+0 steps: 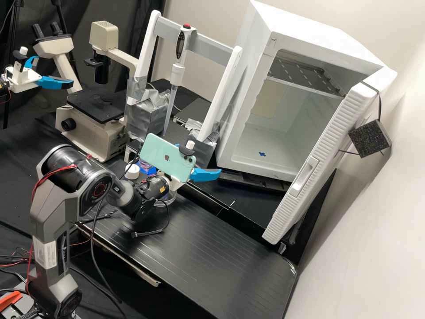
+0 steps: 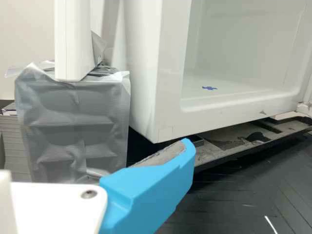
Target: Close the bottle
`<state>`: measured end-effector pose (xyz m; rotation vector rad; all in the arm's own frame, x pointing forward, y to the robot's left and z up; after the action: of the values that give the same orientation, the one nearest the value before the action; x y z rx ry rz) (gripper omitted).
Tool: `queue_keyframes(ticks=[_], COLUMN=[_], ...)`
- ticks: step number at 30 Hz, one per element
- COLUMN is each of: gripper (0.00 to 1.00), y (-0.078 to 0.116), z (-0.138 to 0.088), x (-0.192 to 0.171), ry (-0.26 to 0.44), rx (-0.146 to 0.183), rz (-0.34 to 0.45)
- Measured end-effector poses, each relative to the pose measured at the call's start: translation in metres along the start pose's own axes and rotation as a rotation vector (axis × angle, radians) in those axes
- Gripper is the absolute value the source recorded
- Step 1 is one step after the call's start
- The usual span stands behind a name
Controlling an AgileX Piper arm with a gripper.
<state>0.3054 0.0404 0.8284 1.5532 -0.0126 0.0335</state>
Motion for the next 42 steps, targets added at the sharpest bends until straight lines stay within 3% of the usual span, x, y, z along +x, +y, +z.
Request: queue_keyframes(ticks=[15, 22, 28, 32, 38, 42], gripper=[1.00, 1.00, 1.00, 1.00, 1.00, 1.00], y=[0.002, 0.013, 0.000, -0.017, -0.043, -0.054], z=[-0.002, -0.017, -0.032, -0.037, -0.044, -0.044], x=[-0.014, -0.051, -0.088, -0.108, -0.130, -0.132], ry=[0.003, 0.128, 0.260, 0.308, 0.363, 0.367], rx=[0.006, 0.042, 0.055, 0.039, -0.029, -0.042], rz=[0.004, 0.080, 0.074, 0.009, -0.106, -0.162])
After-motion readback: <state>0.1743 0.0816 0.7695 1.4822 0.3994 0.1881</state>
